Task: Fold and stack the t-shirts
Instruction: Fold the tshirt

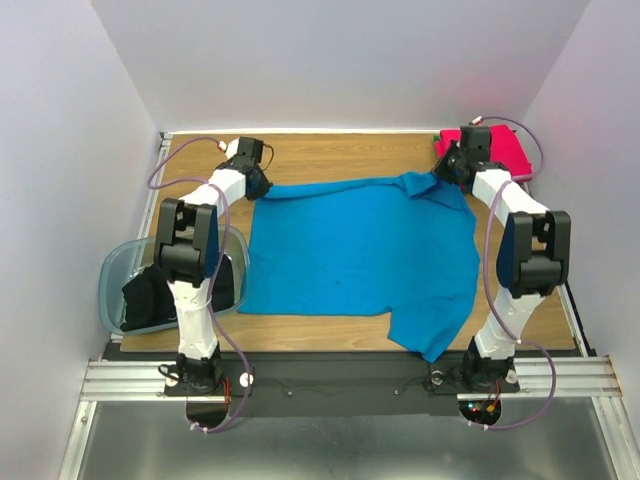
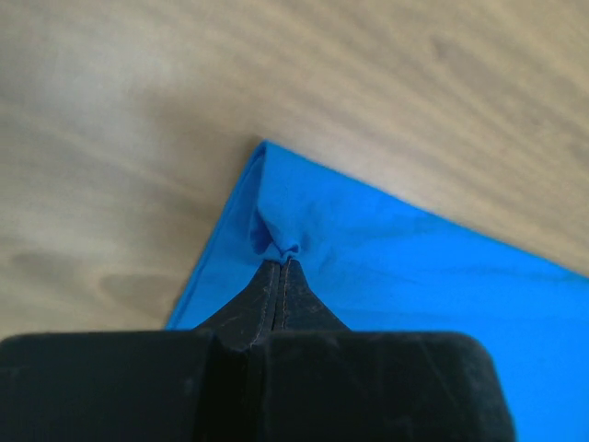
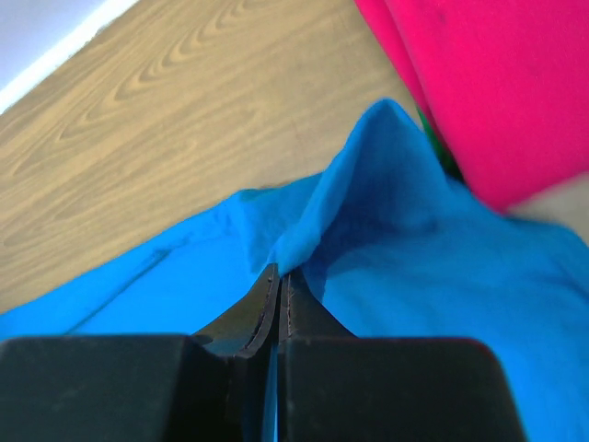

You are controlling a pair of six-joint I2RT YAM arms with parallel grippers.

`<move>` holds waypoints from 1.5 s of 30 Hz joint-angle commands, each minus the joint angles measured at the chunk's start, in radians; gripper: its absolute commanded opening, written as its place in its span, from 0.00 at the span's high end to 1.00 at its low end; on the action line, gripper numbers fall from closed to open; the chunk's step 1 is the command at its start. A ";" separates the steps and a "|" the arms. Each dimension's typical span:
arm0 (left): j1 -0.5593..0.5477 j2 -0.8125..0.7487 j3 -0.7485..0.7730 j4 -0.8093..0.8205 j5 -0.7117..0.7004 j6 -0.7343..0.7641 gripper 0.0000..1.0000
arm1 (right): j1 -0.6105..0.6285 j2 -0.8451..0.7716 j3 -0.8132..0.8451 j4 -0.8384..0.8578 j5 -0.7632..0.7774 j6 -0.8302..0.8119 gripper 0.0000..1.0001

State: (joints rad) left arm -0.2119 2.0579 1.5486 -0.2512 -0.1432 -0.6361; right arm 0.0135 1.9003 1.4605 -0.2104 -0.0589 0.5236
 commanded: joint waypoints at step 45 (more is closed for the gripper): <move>-0.078 -0.377 -0.217 -0.165 -0.194 -0.066 0.16 | -0.003 -0.607 -0.539 -0.328 0.286 0.104 0.06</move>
State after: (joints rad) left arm -0.2626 1.7340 1.2598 -0.3756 -0.2932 -0.7120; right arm 0.0135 1.3327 0.8276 -0.5400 0.1905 0.6441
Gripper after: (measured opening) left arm 0.825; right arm 0.822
